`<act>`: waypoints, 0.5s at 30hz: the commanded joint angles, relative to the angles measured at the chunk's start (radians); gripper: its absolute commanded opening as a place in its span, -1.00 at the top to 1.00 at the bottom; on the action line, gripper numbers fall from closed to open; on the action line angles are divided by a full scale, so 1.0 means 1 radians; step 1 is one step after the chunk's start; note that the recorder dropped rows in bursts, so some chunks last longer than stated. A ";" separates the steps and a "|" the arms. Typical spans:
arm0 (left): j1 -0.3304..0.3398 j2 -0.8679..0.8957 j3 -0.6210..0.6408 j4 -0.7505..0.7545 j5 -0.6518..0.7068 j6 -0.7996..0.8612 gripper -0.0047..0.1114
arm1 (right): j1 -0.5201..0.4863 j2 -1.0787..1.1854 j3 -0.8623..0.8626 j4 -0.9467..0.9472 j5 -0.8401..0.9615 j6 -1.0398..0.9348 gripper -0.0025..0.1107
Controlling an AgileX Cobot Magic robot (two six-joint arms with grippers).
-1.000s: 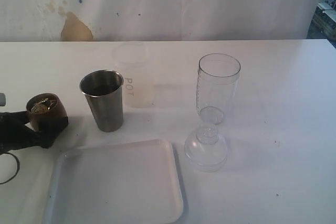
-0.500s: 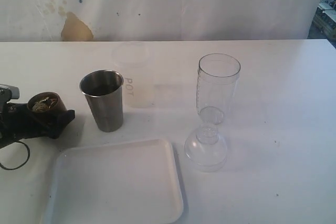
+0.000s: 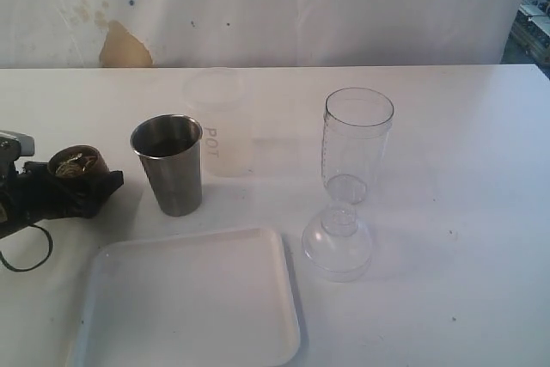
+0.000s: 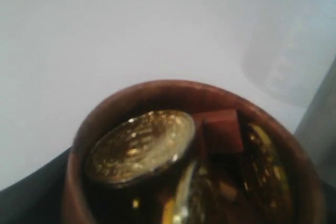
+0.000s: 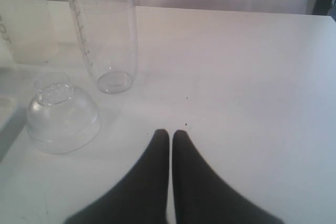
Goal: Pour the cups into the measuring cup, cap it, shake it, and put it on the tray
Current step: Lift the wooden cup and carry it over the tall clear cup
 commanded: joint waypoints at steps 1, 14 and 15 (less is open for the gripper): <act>0.000 0.000 -0.002 0.054 -0.008 -0.009 0.93 | -0.002 -0.004 0.002 0.000 -0.006 -0.001 0.92; -0.010 -0.427 -0.070 0.037 0.270 -0.174 0.92 | -0.002 -0.004 0.002 0.000 -0.006 -0.001 0.92; -0.021 -0.451 -0.093 0.062 0.284 -0.211 0.92 | -0.002 -0.004 0.002 0.000 -0.006 -0.001 0.92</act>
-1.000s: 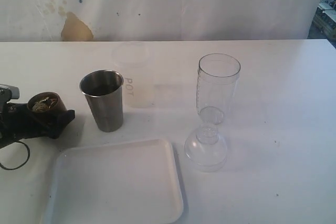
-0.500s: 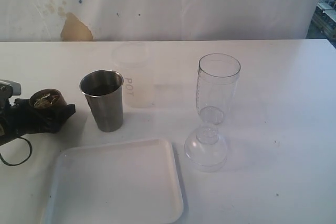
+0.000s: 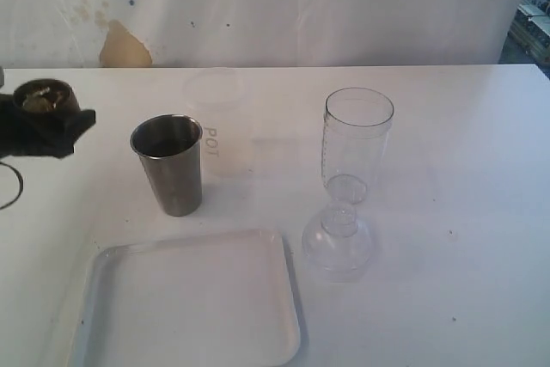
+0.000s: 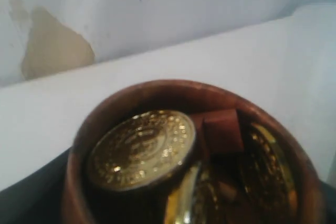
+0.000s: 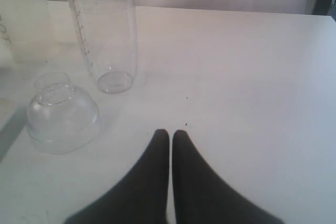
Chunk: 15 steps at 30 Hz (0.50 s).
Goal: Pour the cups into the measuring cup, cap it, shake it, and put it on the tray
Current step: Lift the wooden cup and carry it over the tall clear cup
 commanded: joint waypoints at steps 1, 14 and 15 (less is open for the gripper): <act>-0.035 -0.121 -0.090 0.068 0.053 -0.170 0.92 | -0.002 -0.004 0.002 0.000 -0.006 -0.001 0.92; -0.429 -0.058 -0.501 0.161 0.398 -0.336 0.92 | -0.002 -0.004 0.002 0.000 -0.006 -0.001 0.92; -0.464 -0.033 -0.543 0.161 0.431 -0.336 0.92 | -0.002 -0.004 0.002 0.000 -0.006 -0.001 0.92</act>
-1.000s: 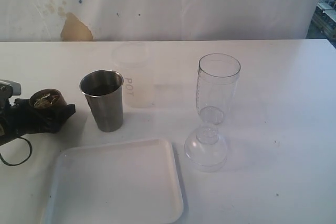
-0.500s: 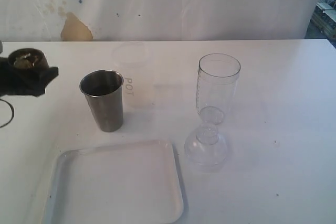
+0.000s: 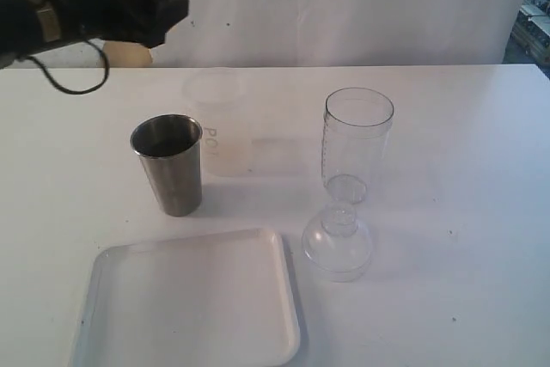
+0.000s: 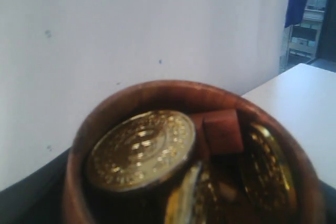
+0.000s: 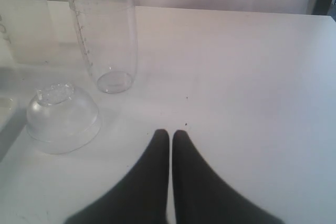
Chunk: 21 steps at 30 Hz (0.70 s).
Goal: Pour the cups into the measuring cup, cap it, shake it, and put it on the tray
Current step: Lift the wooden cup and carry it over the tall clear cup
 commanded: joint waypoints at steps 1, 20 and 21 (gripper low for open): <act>-0.127 0.080 -0.149 0.001 0.121 -0.015 0.92 | -0.002 -0.004 0.002 0.000 -0.006 -0.001 0.92; -0.344 0.477 -0.605 0.102 0.162 0.045 0.92 | -0.002 -0.004 0.002 0.000 -0.006 -0.001 0.92; -0.352 0.484 -0.618 0.110 0.158 0.045 0.92 | -0.002 -0.004 0.002 0.000 -0.006 -0.001 0.92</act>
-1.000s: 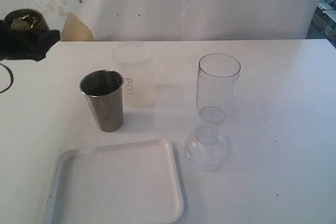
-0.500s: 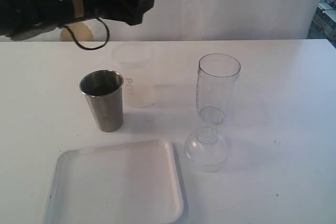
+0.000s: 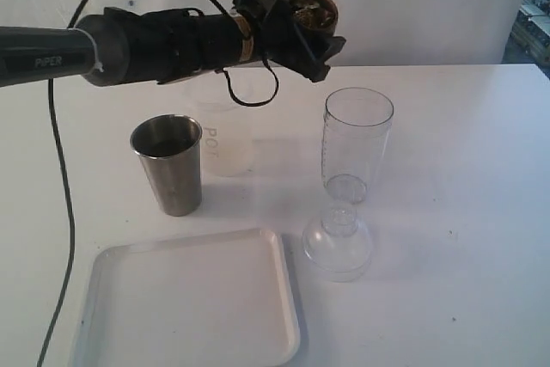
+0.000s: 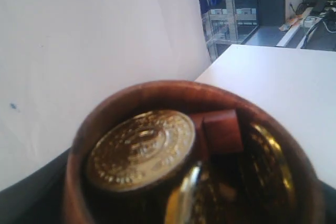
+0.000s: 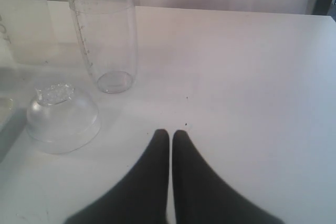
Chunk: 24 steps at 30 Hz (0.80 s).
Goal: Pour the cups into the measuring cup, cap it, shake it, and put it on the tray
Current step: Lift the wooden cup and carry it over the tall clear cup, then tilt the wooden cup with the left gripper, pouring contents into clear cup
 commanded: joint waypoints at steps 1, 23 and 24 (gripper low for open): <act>-0.027 0.018 -0.042 0.028 -0.036 0.013 0.92 | -0.002 -0.004 0.002 0.000 -0.006 -0.001 0.92; -0.041 0.018 -0.046 0.042 -0.149 0.416 0.92 | -0.002 -0.004 0.002 0.000 -0.006 -0.001 0.92; -0.041 0.018 -0.046 0.042 -0.149 0.421 0.92 | -0.002 -0.004 0.002 0.000 -0.006 -0.001 0.92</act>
